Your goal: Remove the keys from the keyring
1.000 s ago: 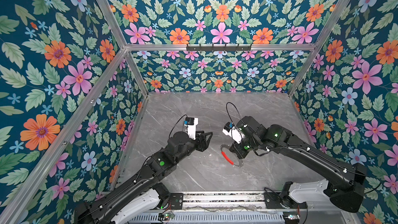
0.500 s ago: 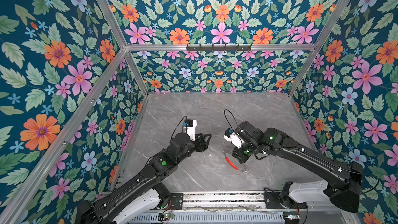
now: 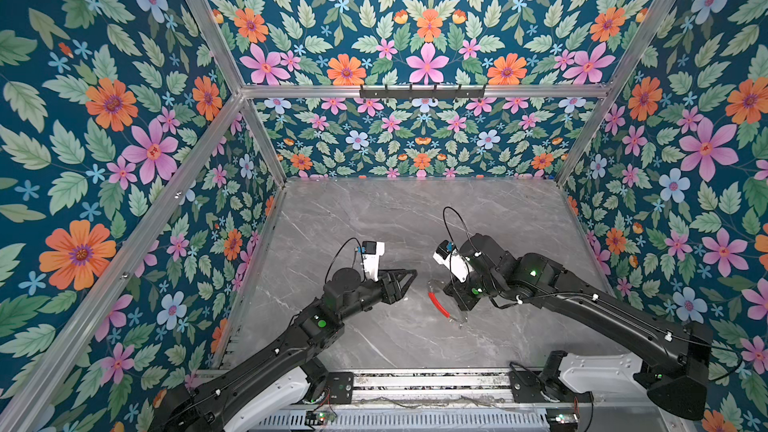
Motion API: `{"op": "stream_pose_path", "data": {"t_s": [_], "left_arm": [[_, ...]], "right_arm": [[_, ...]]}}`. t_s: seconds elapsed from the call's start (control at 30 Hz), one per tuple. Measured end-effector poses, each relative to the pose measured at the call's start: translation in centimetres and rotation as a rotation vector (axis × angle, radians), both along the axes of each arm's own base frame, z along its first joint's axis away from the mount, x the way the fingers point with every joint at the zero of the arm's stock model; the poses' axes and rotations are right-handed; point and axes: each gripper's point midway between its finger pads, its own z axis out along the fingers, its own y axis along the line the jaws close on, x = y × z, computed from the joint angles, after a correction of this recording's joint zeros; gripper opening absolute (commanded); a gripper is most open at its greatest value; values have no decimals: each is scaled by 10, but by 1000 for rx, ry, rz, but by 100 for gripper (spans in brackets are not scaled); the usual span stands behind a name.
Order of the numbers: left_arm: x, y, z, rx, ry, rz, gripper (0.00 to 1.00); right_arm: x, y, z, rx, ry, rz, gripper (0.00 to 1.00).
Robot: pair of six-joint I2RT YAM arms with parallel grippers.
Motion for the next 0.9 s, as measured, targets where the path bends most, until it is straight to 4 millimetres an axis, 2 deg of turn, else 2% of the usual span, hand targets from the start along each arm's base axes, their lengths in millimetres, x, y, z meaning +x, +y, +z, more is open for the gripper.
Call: {"op": "stream_pose_path", "data": {"t_s": [0.2,0.47,0.53,0.77,0.9], "left_arm": [[7,4,-11,-92,114,44,50],[22,14,-44,-227,322,119,50],[22,10,-42,-259,344,105,50],[27,5,-18,-366,323,77,53],[28,2,-19,-383,328,66,60]], "right_arm": [[19,4,6,62,-50,-90,0],[37,12,5,114,-78,-179,0],[40,14,4,121,-85,-188,0],[45,18,0,151,-93,-209,0],[46,20,0,168,-100,-210,0]]}}
